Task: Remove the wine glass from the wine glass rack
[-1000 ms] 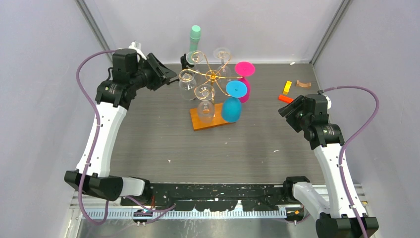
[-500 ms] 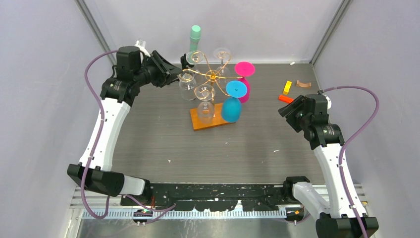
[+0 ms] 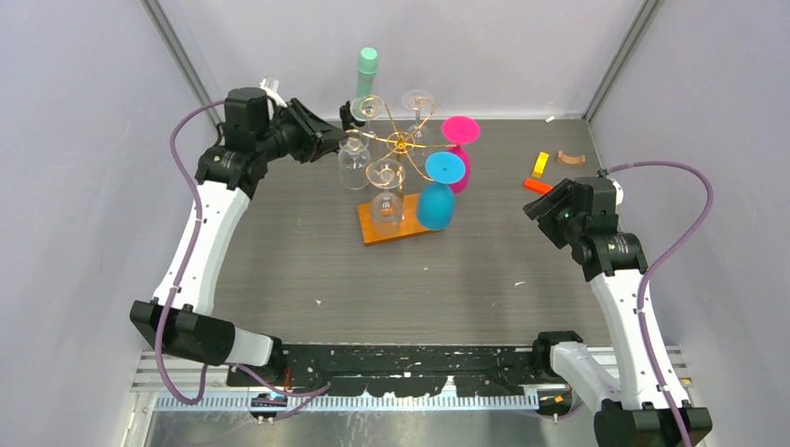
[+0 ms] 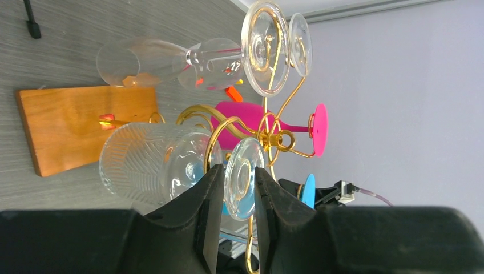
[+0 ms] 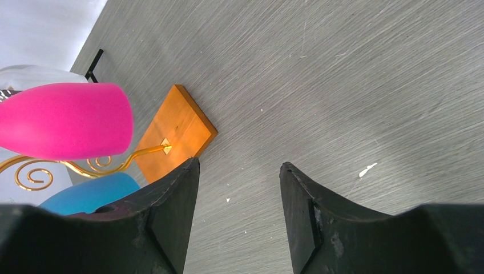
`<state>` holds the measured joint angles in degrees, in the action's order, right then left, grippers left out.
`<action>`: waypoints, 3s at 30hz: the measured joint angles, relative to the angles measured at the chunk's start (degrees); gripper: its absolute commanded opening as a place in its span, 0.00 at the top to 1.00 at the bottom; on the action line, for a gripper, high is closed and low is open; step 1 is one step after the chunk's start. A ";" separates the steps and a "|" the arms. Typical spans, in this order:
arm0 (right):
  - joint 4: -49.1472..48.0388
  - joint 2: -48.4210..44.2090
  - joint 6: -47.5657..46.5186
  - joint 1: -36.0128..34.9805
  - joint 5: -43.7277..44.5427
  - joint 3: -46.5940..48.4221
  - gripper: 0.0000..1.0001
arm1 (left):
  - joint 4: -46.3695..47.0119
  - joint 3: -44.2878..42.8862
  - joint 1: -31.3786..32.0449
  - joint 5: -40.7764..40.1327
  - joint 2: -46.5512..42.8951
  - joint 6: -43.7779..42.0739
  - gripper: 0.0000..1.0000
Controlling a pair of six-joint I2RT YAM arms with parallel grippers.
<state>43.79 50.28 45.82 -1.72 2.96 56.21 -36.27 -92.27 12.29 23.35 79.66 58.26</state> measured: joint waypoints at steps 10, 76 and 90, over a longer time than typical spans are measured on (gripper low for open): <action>0.00 0.00 0.00 0.00 0.00 0.00 0.41 | 6.51 4.48 0.02 1.86 -0.13 7.37 0.72; 0.79 -1.11 -2.40 0.00 -2.16 0.55 0.36 | 6.84 -2.01 -1.79 -0.17 5.20 5.84 1.00; -0.55 -0.63 -2.45 0.00 -7.08 0.55 0.36 | 8.79 -2.45 -0.24 4.44 6.82 6.05 1.00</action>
<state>43.24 49.65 43.38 -1.72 -4.12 56.75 -27.49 -94.72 12.05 27.79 86.48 64.31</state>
